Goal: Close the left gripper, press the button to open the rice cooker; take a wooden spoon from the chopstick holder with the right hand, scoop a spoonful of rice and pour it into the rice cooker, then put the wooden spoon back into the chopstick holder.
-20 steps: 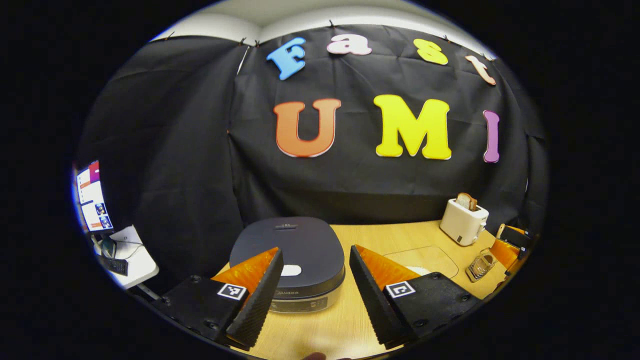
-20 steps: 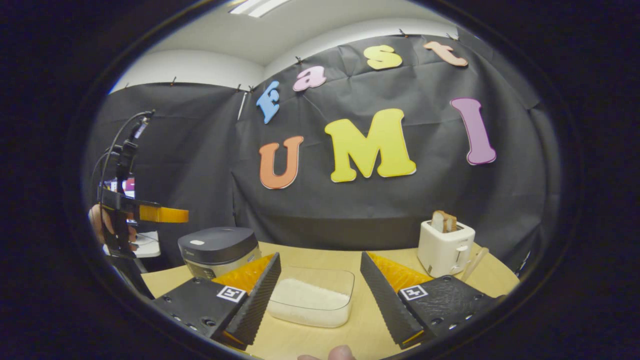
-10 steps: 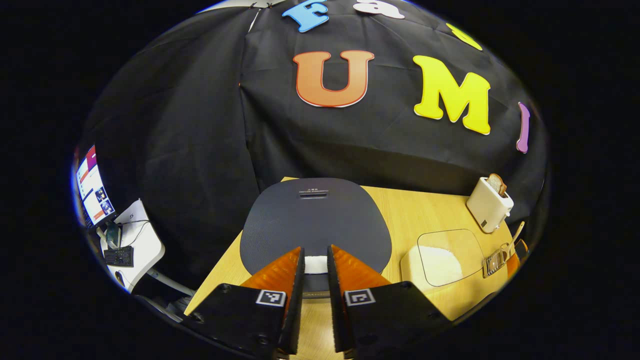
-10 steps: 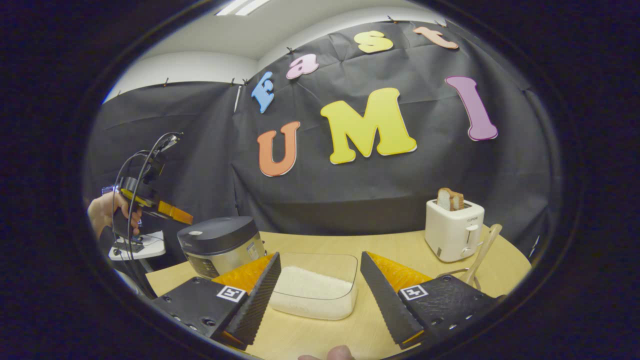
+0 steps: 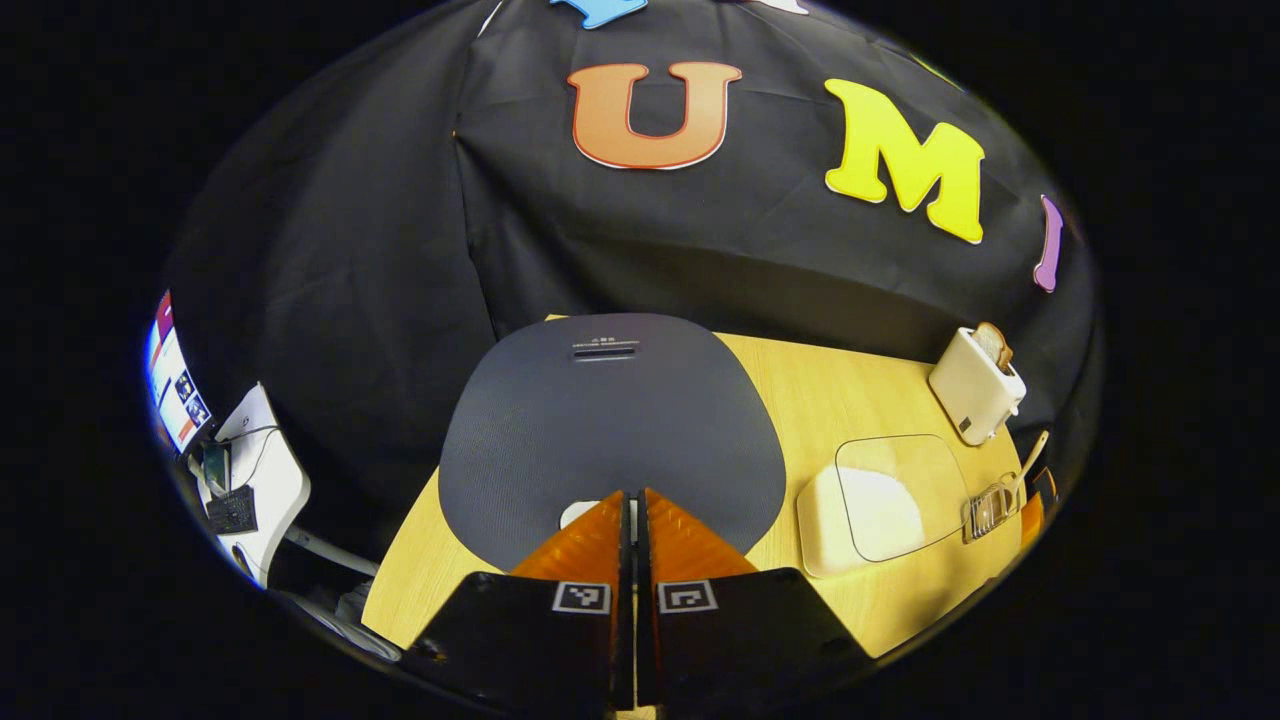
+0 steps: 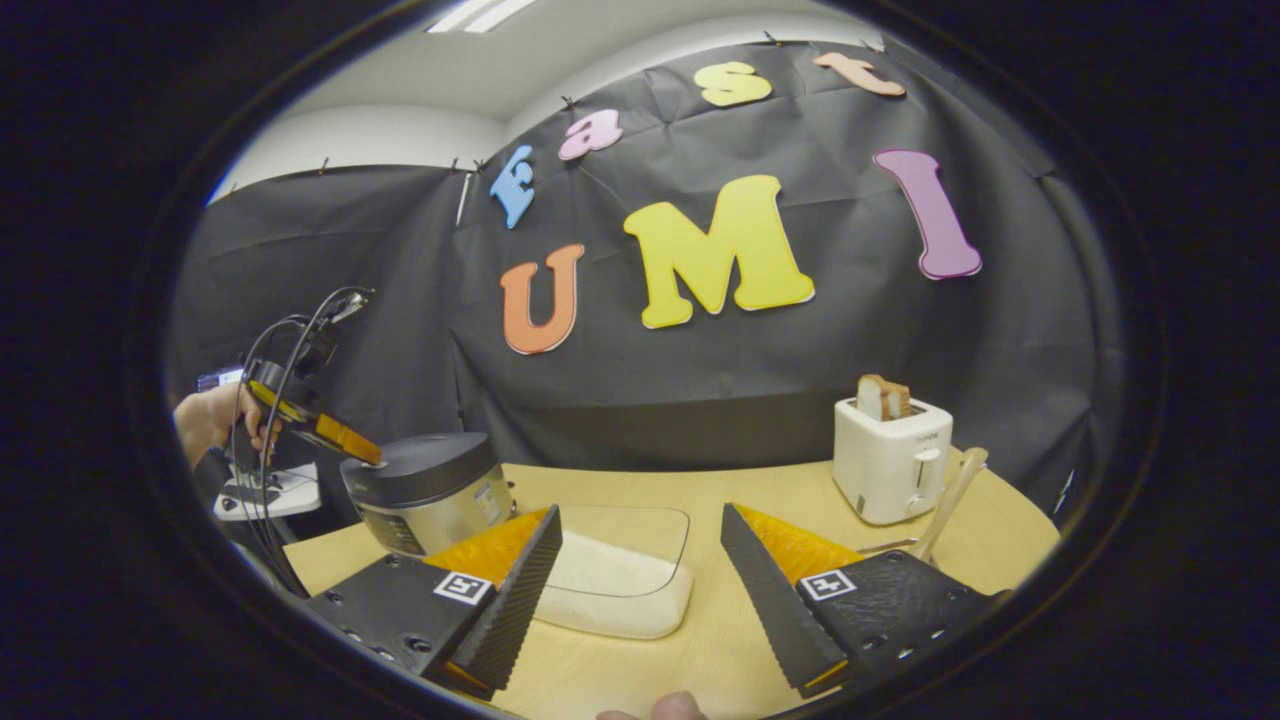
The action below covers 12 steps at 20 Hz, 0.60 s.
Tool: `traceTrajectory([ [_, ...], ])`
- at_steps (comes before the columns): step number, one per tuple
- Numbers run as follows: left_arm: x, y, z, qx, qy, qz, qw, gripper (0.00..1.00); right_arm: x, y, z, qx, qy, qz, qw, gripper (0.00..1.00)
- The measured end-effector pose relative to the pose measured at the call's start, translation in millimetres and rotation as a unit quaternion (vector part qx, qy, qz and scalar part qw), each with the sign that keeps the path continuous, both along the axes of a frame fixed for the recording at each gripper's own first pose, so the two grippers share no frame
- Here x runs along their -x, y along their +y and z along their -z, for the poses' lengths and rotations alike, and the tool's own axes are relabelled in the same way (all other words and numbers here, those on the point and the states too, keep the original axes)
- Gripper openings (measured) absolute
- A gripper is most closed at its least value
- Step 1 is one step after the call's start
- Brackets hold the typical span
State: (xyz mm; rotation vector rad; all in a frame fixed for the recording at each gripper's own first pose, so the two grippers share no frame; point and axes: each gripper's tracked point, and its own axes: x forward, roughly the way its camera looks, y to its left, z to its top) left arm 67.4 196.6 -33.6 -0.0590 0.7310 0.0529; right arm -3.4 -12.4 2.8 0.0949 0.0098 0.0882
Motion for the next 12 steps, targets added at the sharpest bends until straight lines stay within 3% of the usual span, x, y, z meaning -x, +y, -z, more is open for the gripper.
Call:
traceTrajectory([
  [3,0.0,0.3,1.3,-0.008,-0.003,-0.001,1.000,0.07,-3.8,2.4,3.5,0.004,0.004,0.000,1.000,0.95],
  [5,0.6,1.3,1.7,-0.016,-0.006,-0.002,1.000,0.03,-6.0,4.3,6.0,0.009,0.008,-0.001,1.000,0.92],
  [7,0.4,0.5,2.4,-0.020,-0.008,-0.003,1.000,0.03,-6.9,4.1,5.9,0.011,0.008,0.002,1.000,0.96],
  [12,2.8,0.3,8.6,-0.035,-0.008,-0.002,0.999,0.04,-8.1,1.4,5.1,0.010,0.006,0.009,1.000,0.92],
])
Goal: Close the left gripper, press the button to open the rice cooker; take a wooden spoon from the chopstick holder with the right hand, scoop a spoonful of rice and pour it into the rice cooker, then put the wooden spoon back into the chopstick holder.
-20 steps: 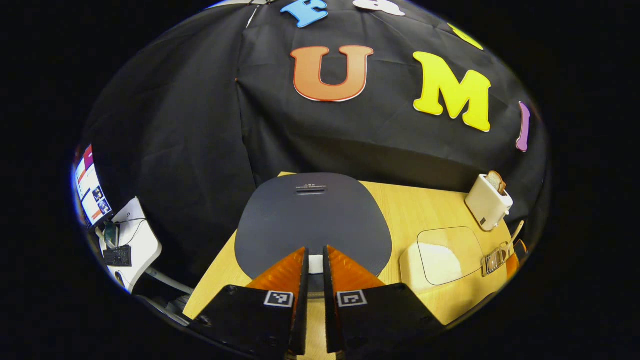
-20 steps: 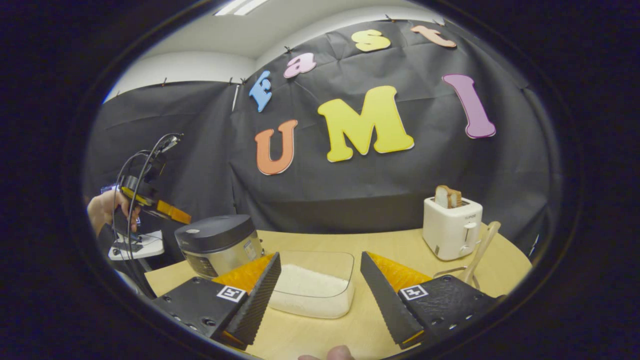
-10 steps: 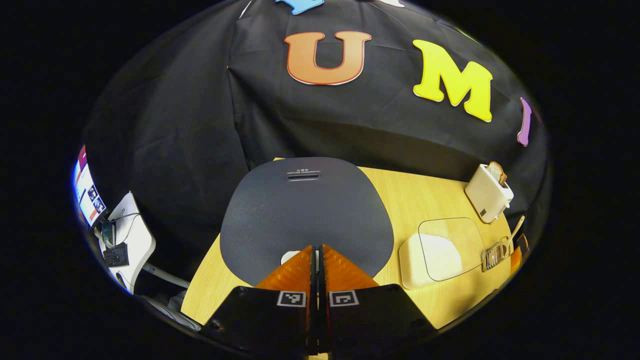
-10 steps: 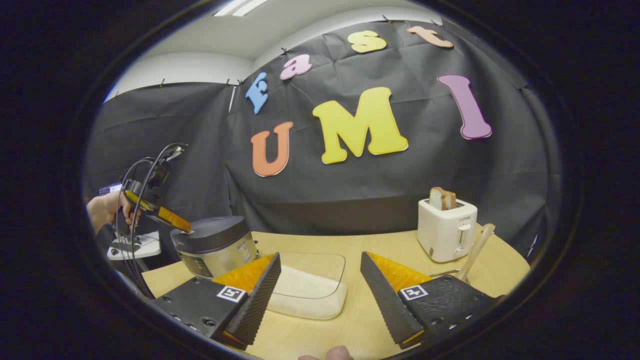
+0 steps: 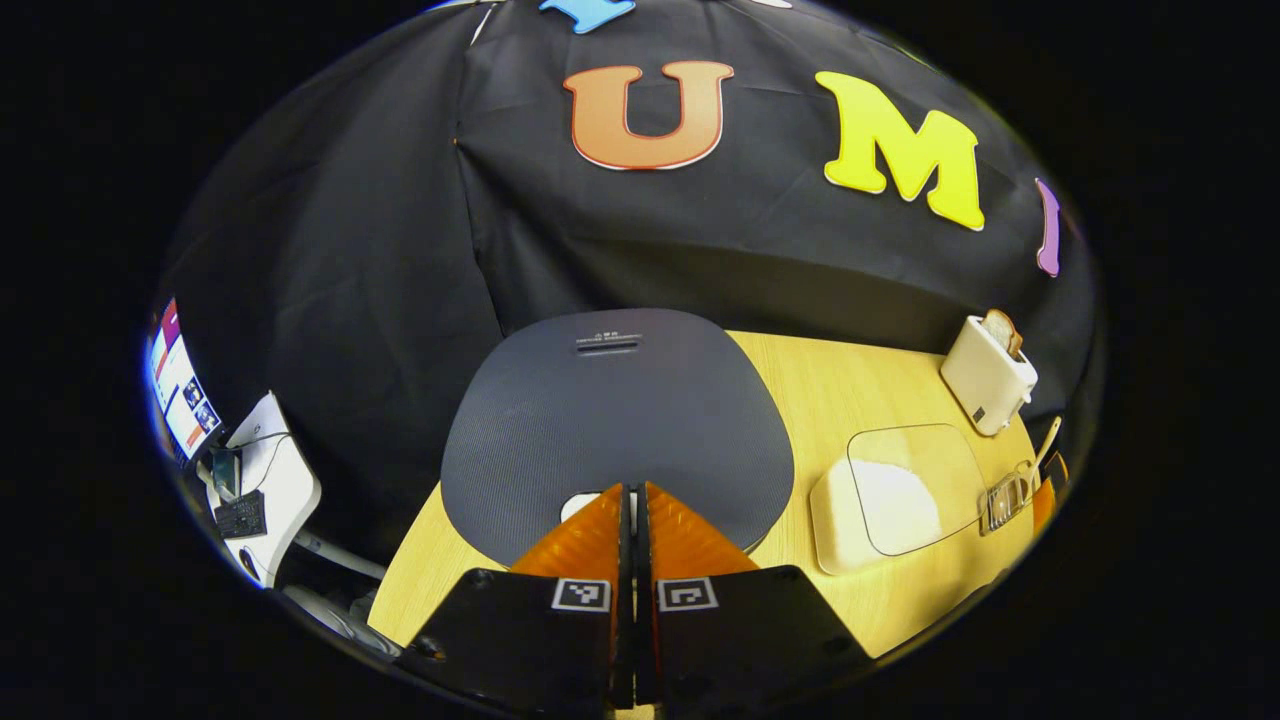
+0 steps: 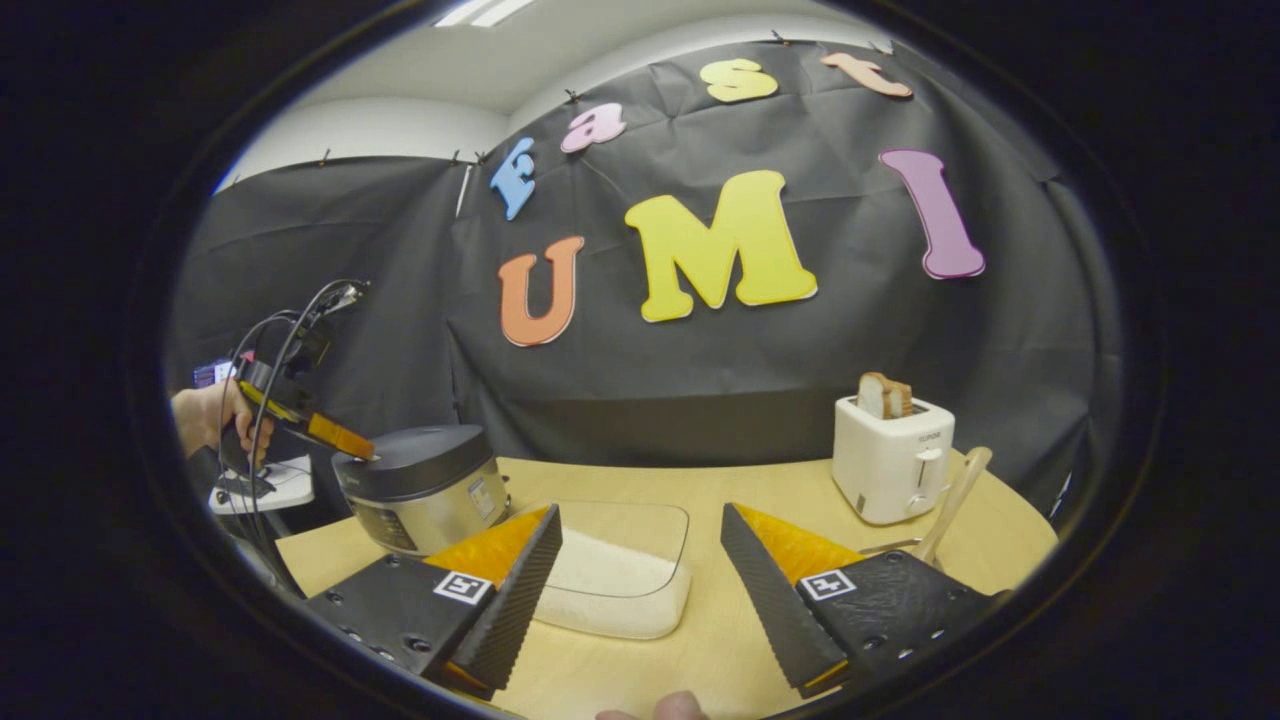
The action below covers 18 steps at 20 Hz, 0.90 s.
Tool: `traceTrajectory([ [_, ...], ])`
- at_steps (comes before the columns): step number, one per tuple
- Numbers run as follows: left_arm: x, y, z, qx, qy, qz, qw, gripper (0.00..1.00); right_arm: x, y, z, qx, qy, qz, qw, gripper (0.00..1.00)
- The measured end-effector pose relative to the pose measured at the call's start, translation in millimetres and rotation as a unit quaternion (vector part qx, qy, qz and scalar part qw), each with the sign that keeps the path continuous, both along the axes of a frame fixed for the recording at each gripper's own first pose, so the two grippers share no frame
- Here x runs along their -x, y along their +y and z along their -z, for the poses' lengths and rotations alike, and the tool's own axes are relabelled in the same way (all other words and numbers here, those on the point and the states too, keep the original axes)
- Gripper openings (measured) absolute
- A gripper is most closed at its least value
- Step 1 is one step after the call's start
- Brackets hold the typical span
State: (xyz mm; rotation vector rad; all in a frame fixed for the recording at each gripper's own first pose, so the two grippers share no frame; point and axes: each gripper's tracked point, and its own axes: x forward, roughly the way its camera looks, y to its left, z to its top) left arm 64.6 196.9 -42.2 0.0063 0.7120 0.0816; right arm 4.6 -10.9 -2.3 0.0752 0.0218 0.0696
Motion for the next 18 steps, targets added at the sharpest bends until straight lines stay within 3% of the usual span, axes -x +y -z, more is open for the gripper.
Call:
traceTrajectory([
  [2,1.5,0.3,-0.6,-0.020,-0.005,0.001,1.000,0.04,-0.7,0.3,0.5,0.000,-0.001,0.001,1.000,0.96],
  [5,-0.1,0.9,-5.3,-0.028,-0.025,-0.011,0.999,0.03,-0.4,-0.6,1.3,0.007,0.003,0.004,1.000,0.92],
  [9,-2.3,5.4,-30.9,-0.054,-0.099,-0.032,0.993,0.03,1.5,-7.3,-3.5,0.015,-0.004,0.016,1.000,0.96],
  [10,-5.2,7.7,-43.2,-0.067,-0.123,-0.042,0.989,0.08,3.2,-6.4,-3.8,0.016,-0.004,0.016,1.000,0.92],
  [12,-5.0,12.8,-79.0,-0.096,-0.183,-0.049,0.977,0.24,5.5,-6.6,-6.3,0.023,-0.006,0.019,1.000,0.96],
  [13,-5.3,6.1,-90.6,-0.089,-0.204,-0.047,0.974,0.51,6.4,-5.7,-7.8,0.026,-0.007,0.020,0.999,0.92],
  [15,-0.7,6.2,-103.1,-0.085,-0.225,-0.055,0.969,0.75,6.4,-4.0,-10.0,0.027,-0.008,0.020,0.999,0.92],
  [16,1.2,5.7,-106.7,-0.080,-0.232,-0.053,0.968,0.78,6.7,-1.9,-11.5,0.028,-0.009,0.019,0.999,0.92],
  [18,13.4,-1.7,-94.3,-0.057,-0.210,-0.048,0.975,1.00,5.4,2.2,-14.7,0.037,-0.011,0.018,0.999,0.96],
])
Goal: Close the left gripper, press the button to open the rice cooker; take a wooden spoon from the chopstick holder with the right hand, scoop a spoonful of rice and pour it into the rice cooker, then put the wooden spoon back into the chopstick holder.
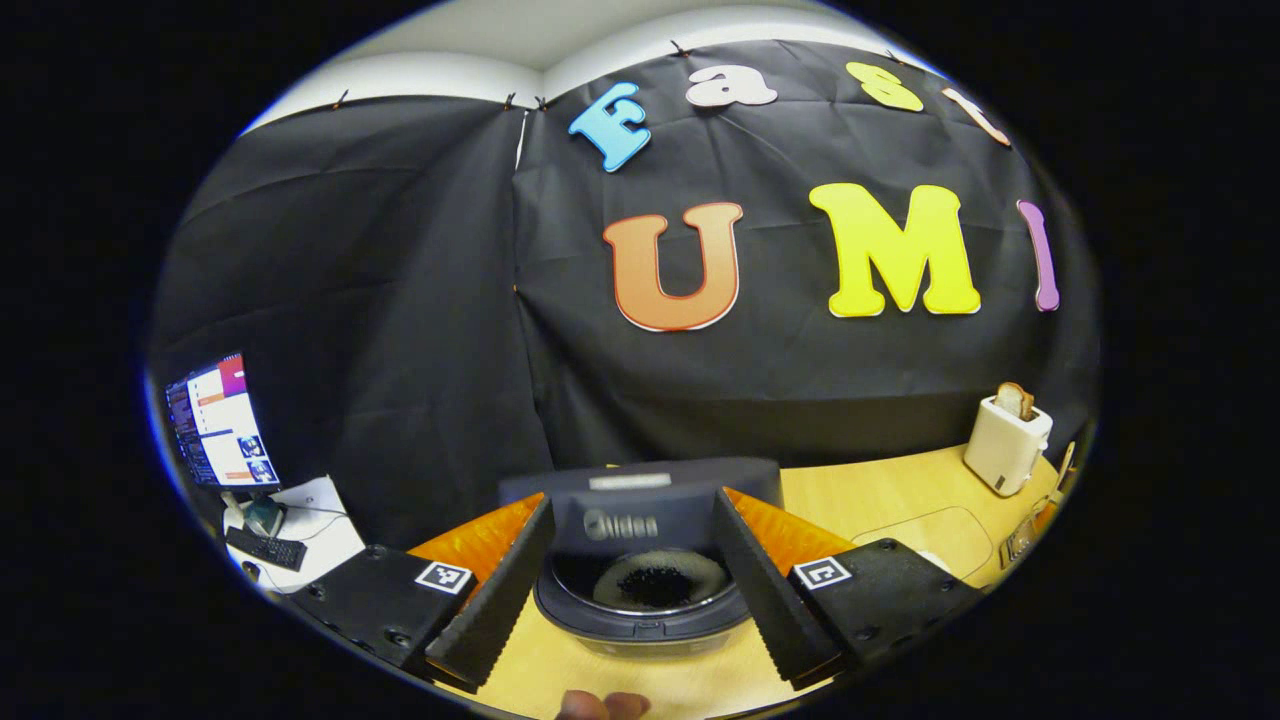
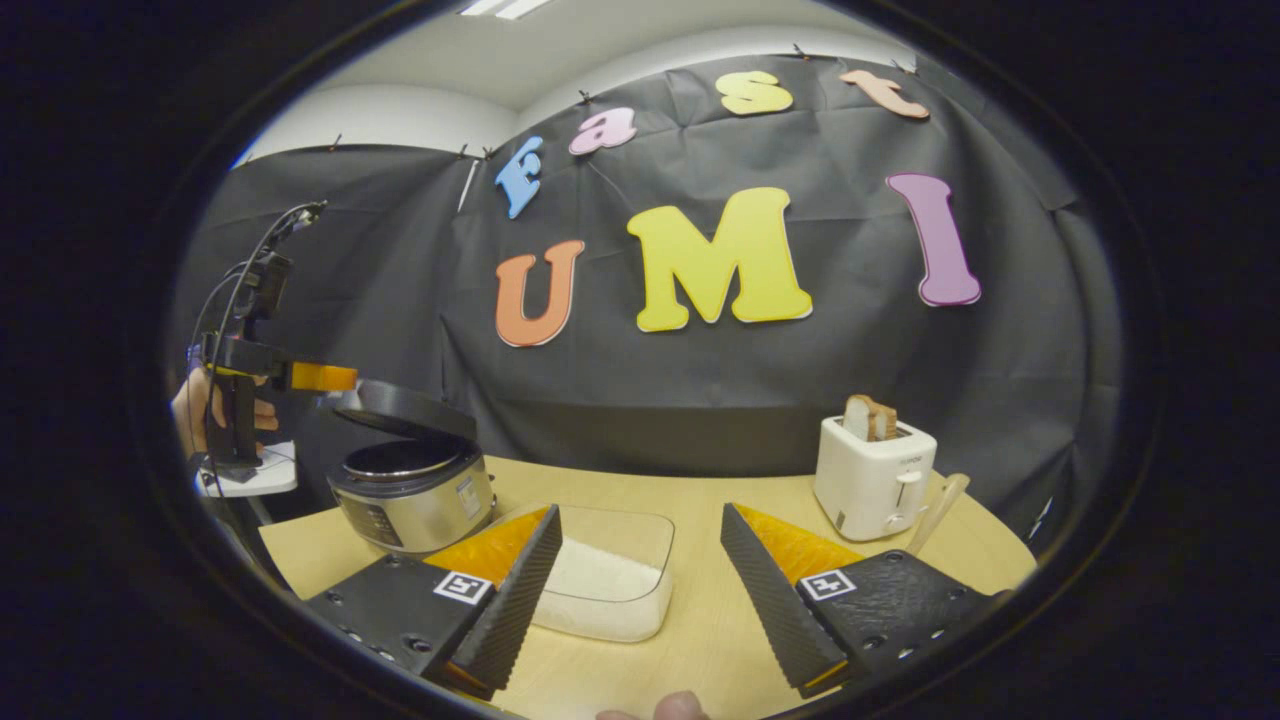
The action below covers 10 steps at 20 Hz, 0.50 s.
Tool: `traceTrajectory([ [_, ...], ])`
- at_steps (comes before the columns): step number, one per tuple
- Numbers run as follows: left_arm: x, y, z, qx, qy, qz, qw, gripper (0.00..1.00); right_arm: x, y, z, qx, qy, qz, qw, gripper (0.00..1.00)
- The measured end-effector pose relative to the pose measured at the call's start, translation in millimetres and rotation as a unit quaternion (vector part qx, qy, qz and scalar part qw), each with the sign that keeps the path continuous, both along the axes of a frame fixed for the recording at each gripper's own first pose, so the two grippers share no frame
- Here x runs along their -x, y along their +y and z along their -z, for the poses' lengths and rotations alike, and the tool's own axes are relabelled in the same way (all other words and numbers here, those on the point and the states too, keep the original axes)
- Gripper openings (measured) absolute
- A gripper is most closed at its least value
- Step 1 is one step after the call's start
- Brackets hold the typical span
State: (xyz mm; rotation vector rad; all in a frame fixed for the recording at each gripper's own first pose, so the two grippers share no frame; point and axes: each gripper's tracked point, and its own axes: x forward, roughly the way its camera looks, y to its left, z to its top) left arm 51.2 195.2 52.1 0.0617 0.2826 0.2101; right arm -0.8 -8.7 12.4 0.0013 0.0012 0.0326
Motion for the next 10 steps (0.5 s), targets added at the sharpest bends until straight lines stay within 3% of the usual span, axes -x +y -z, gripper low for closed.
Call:
traceTrajectory([
  [5,25.8,-15.0,-4.8,-0.012,-0.038,0.022,0.999,0.99,-9.7,12.0,-15.7,0.018,0.000,-0.009,1.000,0.93],
  [10,46.9,-37.4,-11.3,0.006,-0.072,0.052,0.996,0.99,-12.0,26.7,-14.7,0.029,0.003,-0.014,0.999,0.93],
])
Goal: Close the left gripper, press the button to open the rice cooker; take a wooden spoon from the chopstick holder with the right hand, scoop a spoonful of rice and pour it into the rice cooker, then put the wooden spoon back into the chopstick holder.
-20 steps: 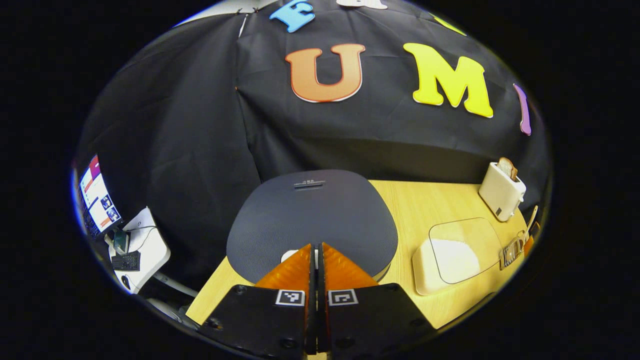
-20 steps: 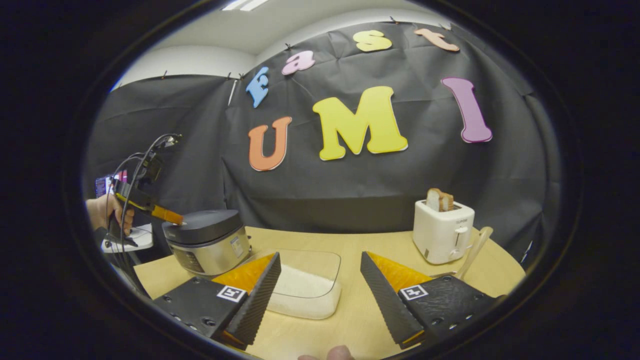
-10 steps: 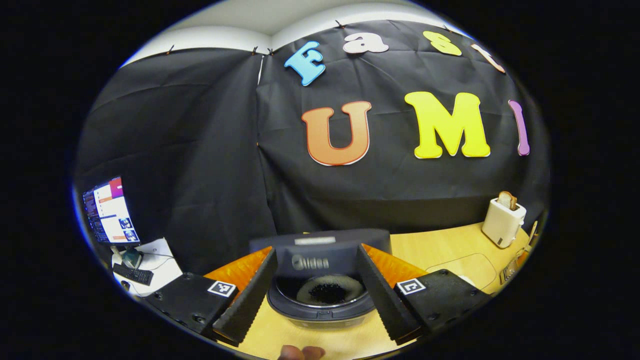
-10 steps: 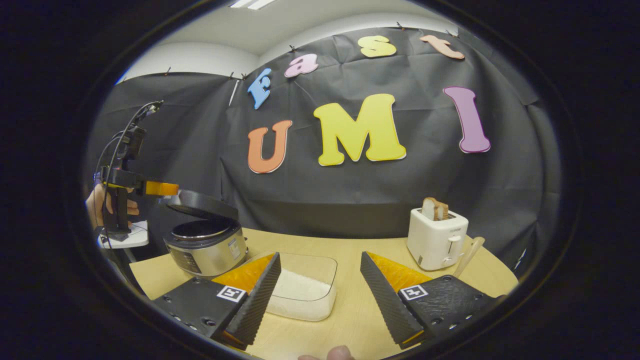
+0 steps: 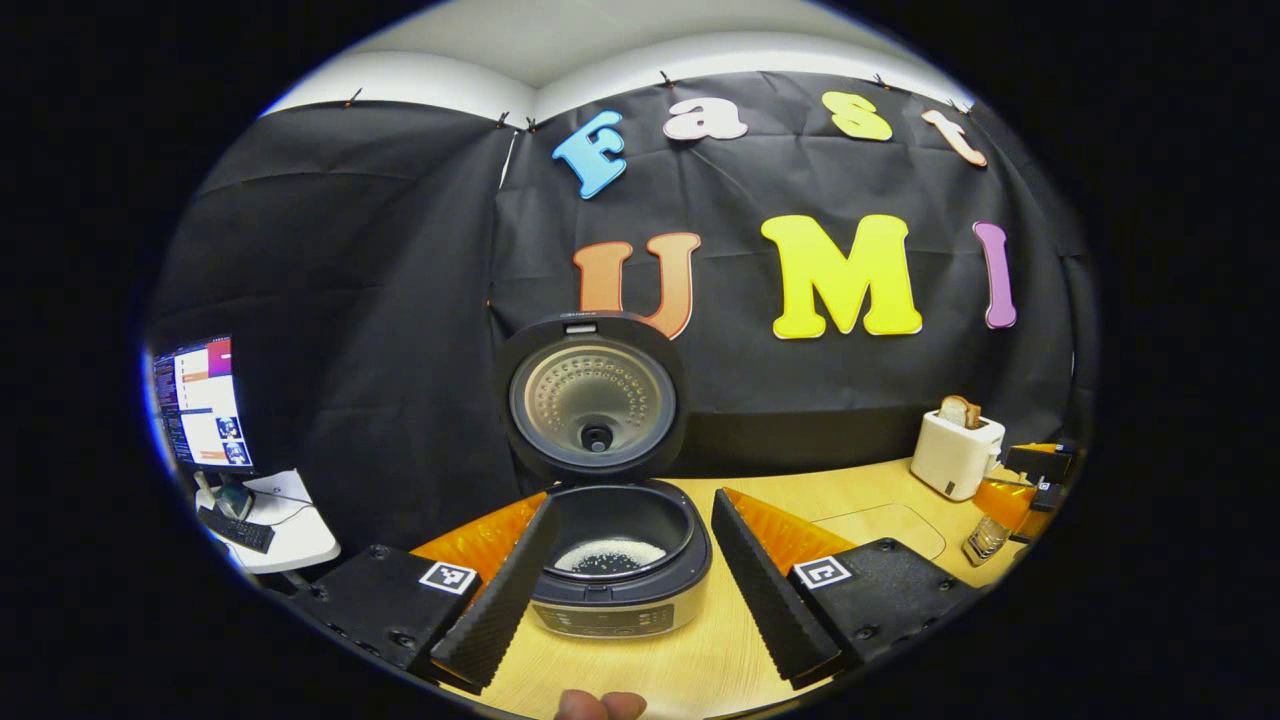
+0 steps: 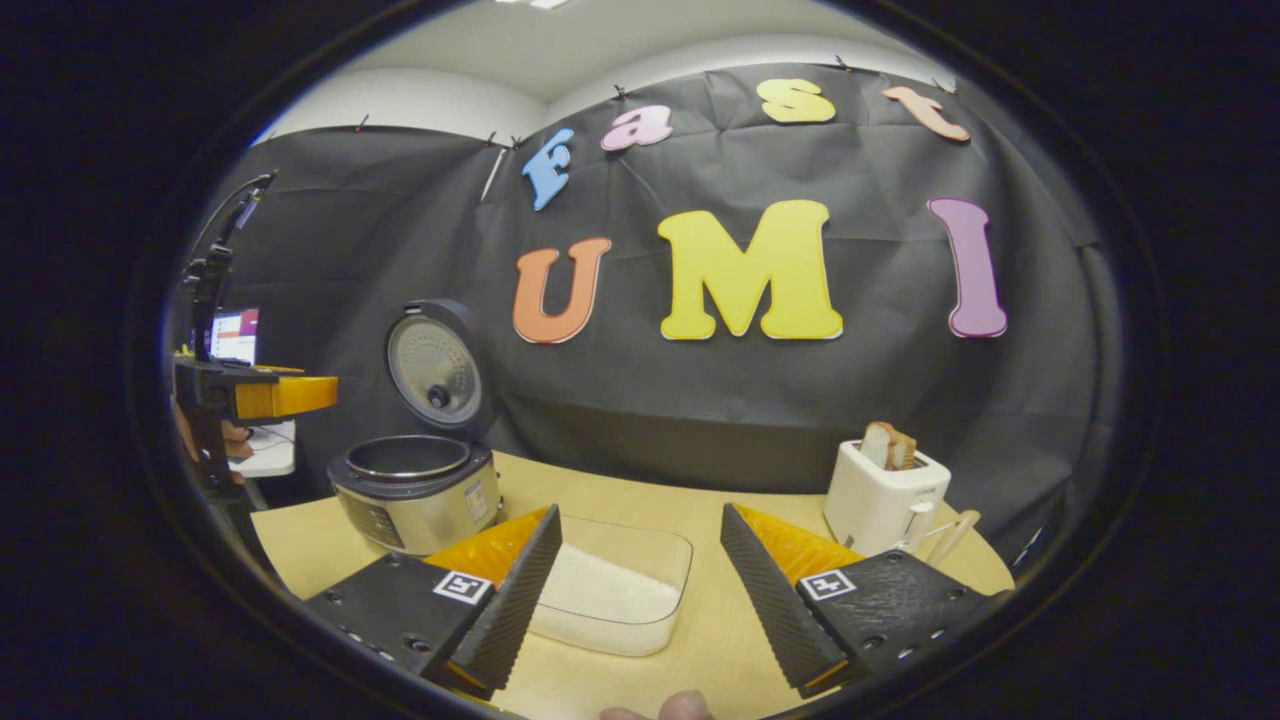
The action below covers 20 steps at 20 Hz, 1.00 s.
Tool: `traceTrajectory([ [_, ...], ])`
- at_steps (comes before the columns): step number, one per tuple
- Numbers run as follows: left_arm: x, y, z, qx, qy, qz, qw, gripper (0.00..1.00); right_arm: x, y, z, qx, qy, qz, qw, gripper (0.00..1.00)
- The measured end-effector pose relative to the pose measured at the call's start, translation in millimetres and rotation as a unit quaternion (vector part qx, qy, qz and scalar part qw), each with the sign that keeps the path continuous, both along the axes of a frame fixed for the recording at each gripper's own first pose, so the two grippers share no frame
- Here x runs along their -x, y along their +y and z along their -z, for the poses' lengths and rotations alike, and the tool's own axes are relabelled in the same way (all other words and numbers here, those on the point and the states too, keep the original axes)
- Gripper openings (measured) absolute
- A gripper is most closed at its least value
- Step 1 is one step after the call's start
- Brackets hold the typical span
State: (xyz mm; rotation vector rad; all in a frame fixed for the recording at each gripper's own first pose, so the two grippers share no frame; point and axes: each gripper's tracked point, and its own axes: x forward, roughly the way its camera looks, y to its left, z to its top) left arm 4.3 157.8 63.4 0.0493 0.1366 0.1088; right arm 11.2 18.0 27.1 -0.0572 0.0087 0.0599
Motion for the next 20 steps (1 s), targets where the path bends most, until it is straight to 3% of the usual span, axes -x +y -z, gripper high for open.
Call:
traceTrajectory([
  [1,2.3,-0.7,-2.4,-0.003,-0.006,0.001,1.000,0.95,0.7,2.3,1.2,-0.002,0.001,-0.001,1.000,0.93],
  [6,11.3,-4.1,-10.3,-0.008,-0.023,0.002,1.000,0.99,9.4,-2.1,-1.0,-0.014,-0.005,0.004,1.000,0.98],
  [10,16.7,-14.0,-8.2,-0.002,-0.028,0.009,1.000,0.94,31.8,-31.1,0.6,-0.010,-0.012,0.023,1.000,0.94],
  [12,17.2,-23.8,-4.4,0.010,-0.035,0.016,0.999,0.99,46.1,-62.1,5.0,-0.003,-0.007,0.050,0.999,0.96],
  [20,21.4,-55.4,23.2,0.035,-0.039,0.036,0.998,0.99,85.5,-192.3,37.3,-0.021,0.020,0.178,0.984,0.96],
])
